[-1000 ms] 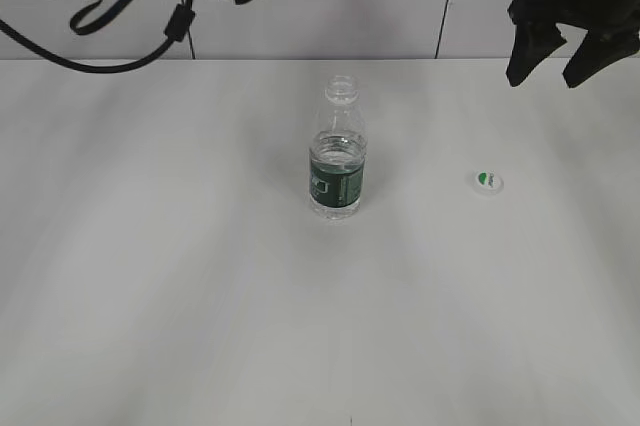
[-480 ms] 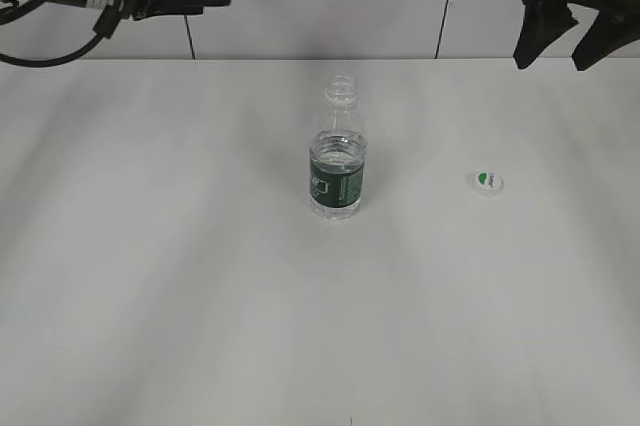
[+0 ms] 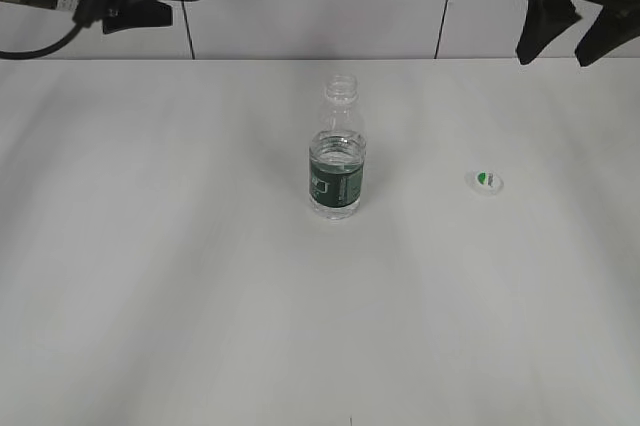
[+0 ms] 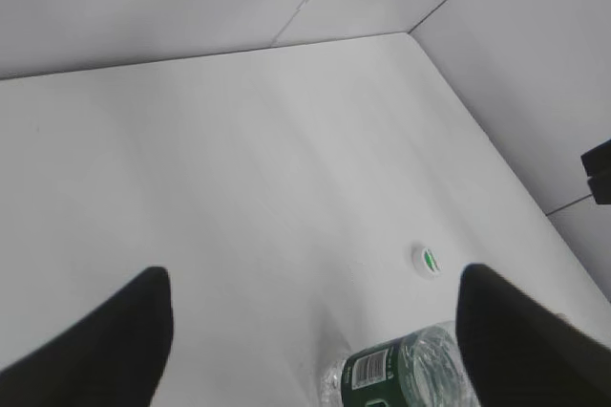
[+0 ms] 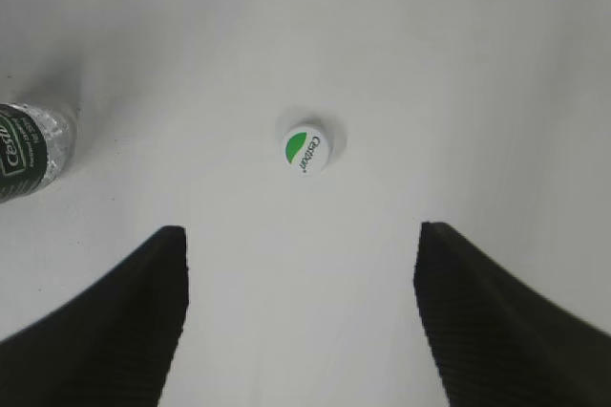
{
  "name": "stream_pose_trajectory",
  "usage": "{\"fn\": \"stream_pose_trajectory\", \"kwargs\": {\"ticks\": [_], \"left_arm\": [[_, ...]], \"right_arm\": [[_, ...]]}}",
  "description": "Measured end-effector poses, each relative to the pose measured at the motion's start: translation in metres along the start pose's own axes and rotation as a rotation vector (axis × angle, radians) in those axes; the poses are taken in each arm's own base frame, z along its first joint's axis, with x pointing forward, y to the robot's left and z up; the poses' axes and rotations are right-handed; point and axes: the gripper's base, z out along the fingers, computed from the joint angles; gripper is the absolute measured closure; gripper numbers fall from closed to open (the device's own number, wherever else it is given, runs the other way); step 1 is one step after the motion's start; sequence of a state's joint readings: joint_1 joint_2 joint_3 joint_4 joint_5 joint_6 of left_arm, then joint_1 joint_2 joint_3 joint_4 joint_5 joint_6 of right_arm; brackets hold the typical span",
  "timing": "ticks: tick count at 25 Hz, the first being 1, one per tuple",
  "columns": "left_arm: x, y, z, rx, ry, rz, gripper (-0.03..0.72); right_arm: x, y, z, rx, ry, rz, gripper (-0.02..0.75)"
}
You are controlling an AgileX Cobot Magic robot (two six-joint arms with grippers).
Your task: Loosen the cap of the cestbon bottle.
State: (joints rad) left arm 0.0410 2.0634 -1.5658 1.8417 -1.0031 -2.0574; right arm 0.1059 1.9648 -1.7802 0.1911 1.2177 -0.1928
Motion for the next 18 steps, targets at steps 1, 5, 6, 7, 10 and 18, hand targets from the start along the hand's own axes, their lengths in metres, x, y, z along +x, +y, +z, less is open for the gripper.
{"fn": "stream_pose_trajectory", "kwargs": {"ticks": [1, 5, 6, 7, 10, 18], "left_arm": [[0.0, 0.001, -0.002, 0.001, -0.001, -0.007, 0.134], [0.001, 0.005, -0.01, 0.023, 0.006, -0.023, 0.134], [0.001, 0.006, -0.013, 0.026, 0.006, -0.026, 0.134], [0.001, 0.007, -0.014, 0.029, 0.007, -0.029, 0.134], [0.001, 0.007, -0.016, 0.044, 0.013, -0.031, 0.134], [0.005, 0.001, -0.017, 0.113, 0.049, -0.033, 0.134]], "right_arm": [[0.0, 0.0, -0.001, 0.0, -0.003, 0.0, 0.177], [0.01, 0.003, -0.015, 0.011, -0.013, -0.002, 0.177], [0.015, 0.004, -0.021, 0.016, -0.015, 0.0, 0.177], [0.02, 0.006, -0.026, 0.019, -0.017, 0.004, 0.177], [0.041, 0.011, -0.043, 0.02, -0.021, 0.034, 0.177], [0.123, 0.029, -0.087, 0.029, -0.045, 0.047, 0.177]]}}
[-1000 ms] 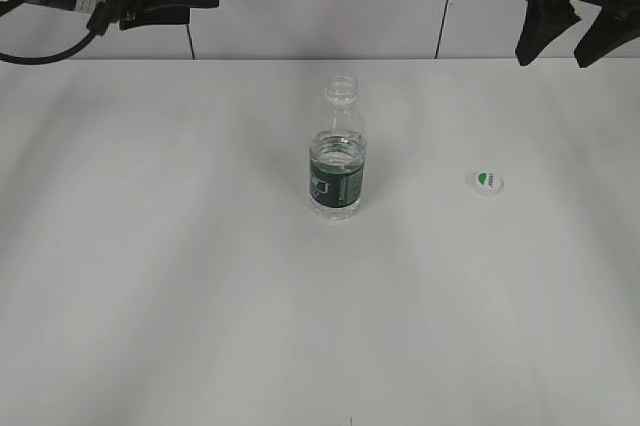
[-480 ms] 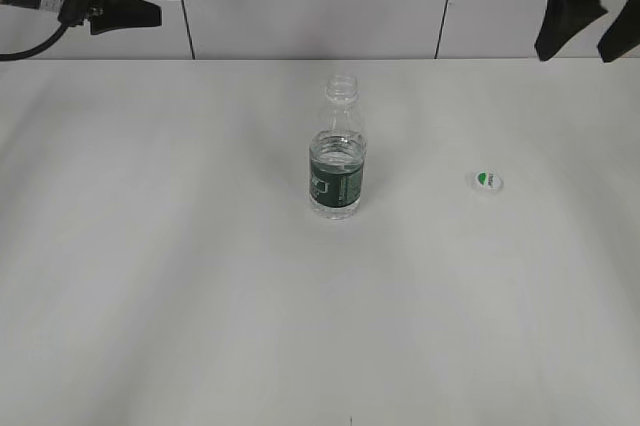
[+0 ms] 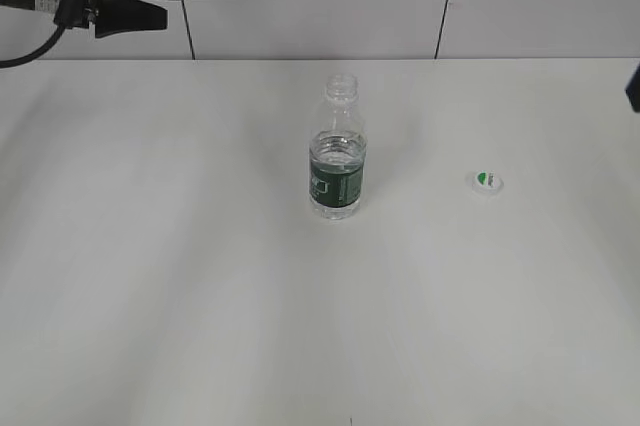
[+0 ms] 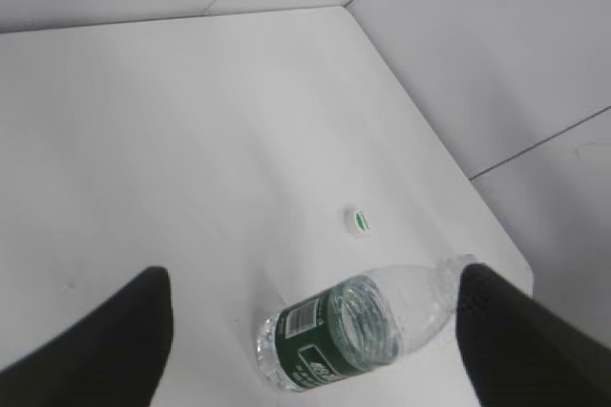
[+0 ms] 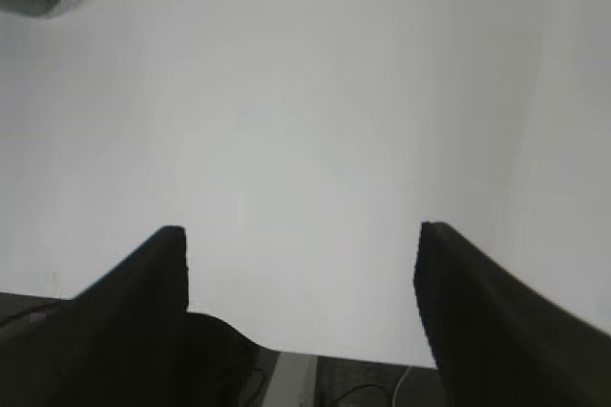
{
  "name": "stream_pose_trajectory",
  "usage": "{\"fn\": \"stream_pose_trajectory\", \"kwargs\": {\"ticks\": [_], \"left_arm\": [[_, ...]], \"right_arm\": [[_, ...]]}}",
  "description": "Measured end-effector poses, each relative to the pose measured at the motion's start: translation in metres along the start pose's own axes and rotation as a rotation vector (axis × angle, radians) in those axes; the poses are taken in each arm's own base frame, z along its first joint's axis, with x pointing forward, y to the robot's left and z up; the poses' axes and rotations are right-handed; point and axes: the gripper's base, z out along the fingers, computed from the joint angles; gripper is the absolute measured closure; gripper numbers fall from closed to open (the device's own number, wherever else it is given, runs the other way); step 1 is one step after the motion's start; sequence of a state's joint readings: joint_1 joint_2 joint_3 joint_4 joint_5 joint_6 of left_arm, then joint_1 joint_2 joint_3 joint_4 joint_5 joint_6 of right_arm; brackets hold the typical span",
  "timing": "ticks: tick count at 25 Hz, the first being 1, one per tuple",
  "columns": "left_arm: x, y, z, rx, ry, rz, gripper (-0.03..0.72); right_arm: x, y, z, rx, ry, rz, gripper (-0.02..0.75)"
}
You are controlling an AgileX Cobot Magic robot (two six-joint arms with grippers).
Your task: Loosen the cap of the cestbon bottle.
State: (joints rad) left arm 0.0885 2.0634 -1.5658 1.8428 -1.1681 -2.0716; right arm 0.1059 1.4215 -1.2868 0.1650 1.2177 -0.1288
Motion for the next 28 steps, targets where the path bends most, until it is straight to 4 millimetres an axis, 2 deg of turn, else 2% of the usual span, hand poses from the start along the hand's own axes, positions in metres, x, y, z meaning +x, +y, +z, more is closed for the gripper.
{"fn": "stream_pose_trajectory", "kwargs": {"ticks": [4, 10, 13, 17, 24, 28], "left_arm": [[0.002, -0.003, 0.0, 0.032, 0.017, -0.001, 0.134], [0.002, -0.003, 0.0, 0.036, 0.02, -0.001, 0.134], [0.002, -0.003, 0.0, 0.037, 0.02, -0.001, 0.134], [0.002, -0.003, 0.0, 0.038, 0.021, -0.001, 0.137], [-0.004, -0.015, -0.006, 0.036, 0.007, 0.028, 0.142], [-0.007, -0.021, -0.01, 0.036, 0.0, 0.043, 0.142]], "right_arm": [[0.045, 0.001, -0.017, 0.053, -0.02, -0.022, 0.177], [0.126, 0.009, -0.037, 0.075, -0.115, -0.04, 0.177], [0.171, 0.014, -0.05, 0.087, -0.231, -0.055, 0.177], [0.22, 0.018, -0.054, 0.101, -0.391, -0.074, 0.177], [0.279, 0.02, -0.042, 0.122, -0.63, -0.1, 0.177], [0.293, 0.021, -0.041, 0.128, -0.705, -0.109, 0.177]]}}
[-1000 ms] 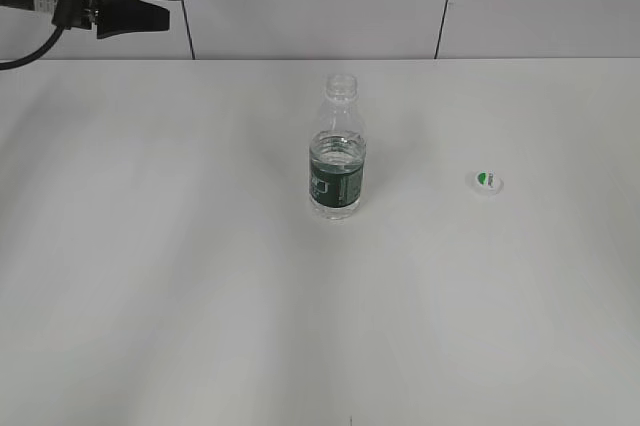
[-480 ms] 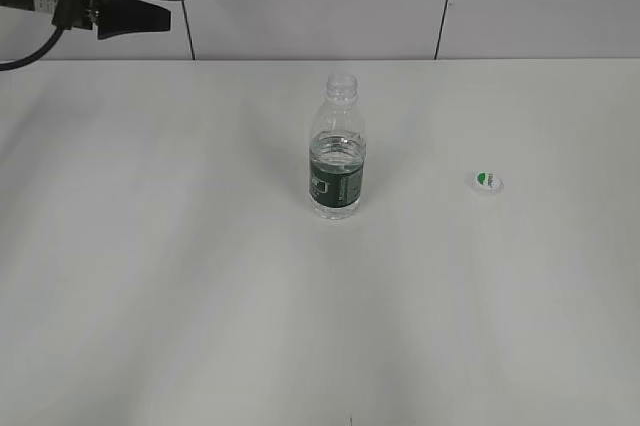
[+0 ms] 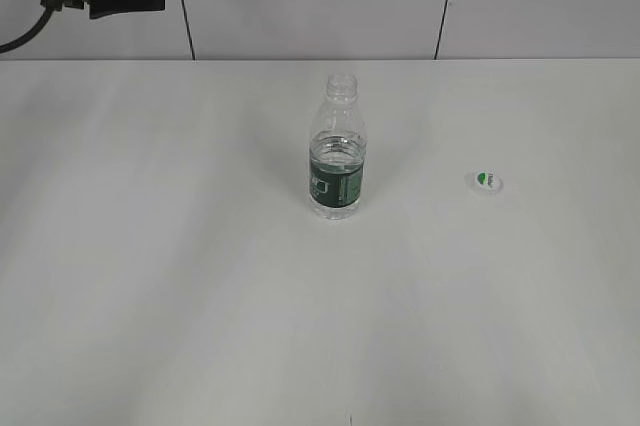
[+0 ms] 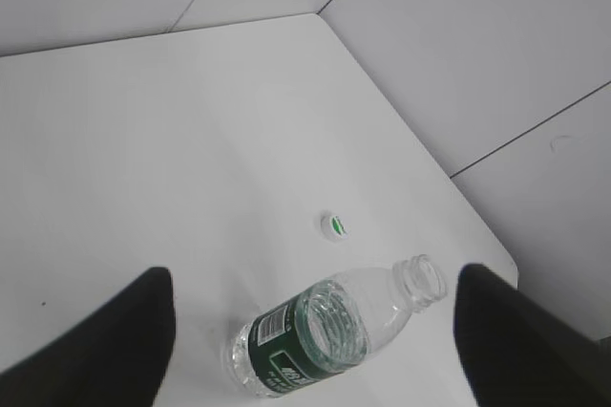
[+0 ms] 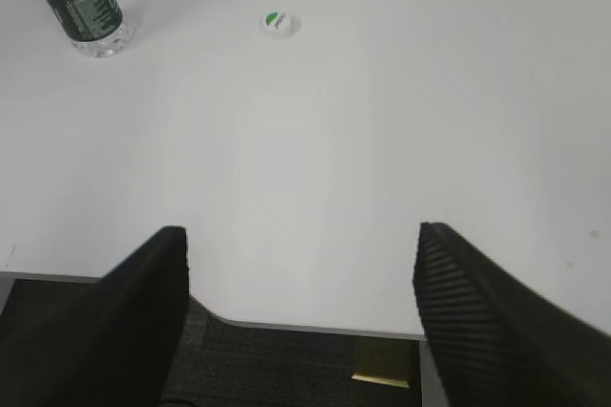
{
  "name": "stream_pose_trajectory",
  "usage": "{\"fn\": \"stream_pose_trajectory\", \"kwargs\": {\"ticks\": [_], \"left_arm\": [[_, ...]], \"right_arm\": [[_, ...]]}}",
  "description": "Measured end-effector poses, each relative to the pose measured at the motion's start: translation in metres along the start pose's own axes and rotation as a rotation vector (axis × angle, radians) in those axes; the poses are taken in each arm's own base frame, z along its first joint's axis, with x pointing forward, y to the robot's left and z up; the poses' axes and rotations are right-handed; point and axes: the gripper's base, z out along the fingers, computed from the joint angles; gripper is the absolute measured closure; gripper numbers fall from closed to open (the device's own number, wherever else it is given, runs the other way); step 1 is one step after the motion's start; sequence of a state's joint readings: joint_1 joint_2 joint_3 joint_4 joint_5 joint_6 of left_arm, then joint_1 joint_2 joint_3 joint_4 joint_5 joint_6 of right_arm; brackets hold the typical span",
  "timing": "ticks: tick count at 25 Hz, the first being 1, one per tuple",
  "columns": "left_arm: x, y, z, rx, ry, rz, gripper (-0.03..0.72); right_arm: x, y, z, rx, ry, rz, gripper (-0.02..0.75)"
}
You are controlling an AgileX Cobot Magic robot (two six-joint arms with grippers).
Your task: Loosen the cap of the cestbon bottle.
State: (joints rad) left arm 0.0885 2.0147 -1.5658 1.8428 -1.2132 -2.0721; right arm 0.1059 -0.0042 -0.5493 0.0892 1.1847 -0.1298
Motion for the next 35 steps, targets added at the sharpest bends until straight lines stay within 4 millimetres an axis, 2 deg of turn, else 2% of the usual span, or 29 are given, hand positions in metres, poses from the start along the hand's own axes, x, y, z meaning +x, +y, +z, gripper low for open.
{"fn": "stream_pose_trajectory", "kwargs": {"ticks": [6, 12, 35], "left_arm": [[0.0, 0.0, 0.0, 0.0, 0.0, 0.0, 0.142], [0.0, 0.0001, 0.0, -0.001, 0.0, 0.0, 0.142], [0.0, 0.0001, 0.0, -0.001, 0.0, 0.0, 0.143]], "right_arm": [[0.0, -0.0019, -0.0002, 0.022, -0.008, -0.011, 0.177], [-0.0001, -0.0082, 0.0077, 0.088, -0.037, -0.046, 0.177], [-0.0008, -0.0076, 0.0077, 0.081, -0.045, -0.046, 0.177]]}}
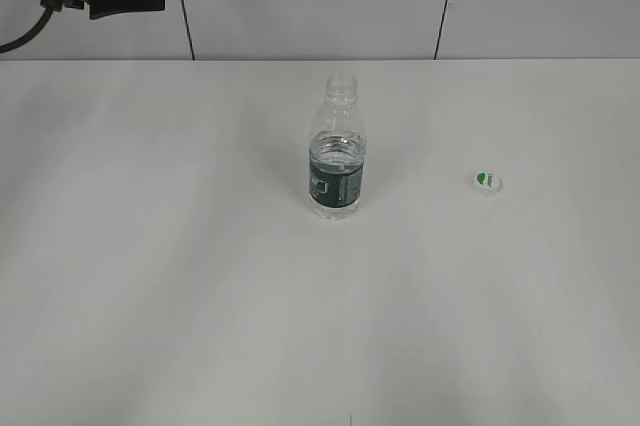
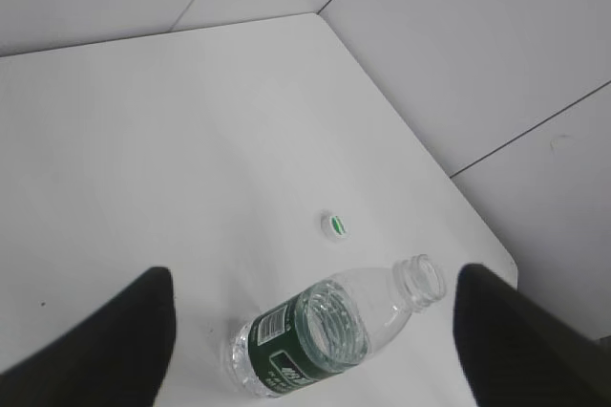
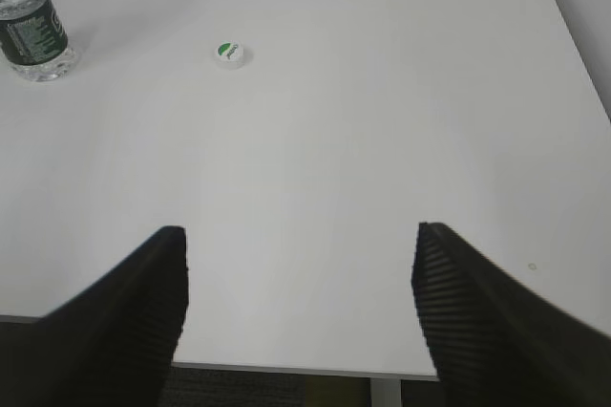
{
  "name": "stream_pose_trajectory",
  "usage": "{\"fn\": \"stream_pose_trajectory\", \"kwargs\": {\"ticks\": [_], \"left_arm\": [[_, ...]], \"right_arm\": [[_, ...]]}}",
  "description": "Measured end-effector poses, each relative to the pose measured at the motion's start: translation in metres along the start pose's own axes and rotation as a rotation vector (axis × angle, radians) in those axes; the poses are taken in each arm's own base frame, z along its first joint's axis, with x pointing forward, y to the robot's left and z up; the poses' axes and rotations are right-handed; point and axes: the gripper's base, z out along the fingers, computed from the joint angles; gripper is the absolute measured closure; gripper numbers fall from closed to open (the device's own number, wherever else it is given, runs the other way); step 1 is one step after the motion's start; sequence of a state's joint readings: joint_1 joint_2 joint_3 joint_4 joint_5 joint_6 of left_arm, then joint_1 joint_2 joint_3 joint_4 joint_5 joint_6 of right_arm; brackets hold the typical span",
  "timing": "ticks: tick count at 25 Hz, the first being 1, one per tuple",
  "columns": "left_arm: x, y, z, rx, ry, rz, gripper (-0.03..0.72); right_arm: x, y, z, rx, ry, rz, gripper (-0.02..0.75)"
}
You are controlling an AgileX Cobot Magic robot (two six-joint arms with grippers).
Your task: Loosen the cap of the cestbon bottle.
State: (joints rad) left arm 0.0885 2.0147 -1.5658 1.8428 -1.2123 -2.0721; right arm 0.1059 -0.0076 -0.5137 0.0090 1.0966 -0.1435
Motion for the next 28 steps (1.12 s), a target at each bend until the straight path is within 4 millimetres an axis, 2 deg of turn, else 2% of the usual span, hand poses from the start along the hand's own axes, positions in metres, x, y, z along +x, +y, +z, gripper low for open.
{"fn": "stream_pose_trajectory", "kwargs": {"ticks": [8, 15, 28], "left_arm": [[0.0, 0.0, 0.0, -0.004, -0.003, 0.001, 0.143], [-0.005, 0.008, 0.0, -0.096, -0.053, 0.001, 0.155], [-0.005, 0.008, 0.0, -0.096, -0.053, 0.001, 0.282]], "right_arm": [[0.0, 0.001, 0.0, 0.107, 0.013, 0.059, 0.177], [0.0, 0.001, 0.0, 0.127, 0.015, 0.069, 0.177], [0.0, 0.001, 0.0, 0.127, 0.015, 0.069, 0.177]]}}
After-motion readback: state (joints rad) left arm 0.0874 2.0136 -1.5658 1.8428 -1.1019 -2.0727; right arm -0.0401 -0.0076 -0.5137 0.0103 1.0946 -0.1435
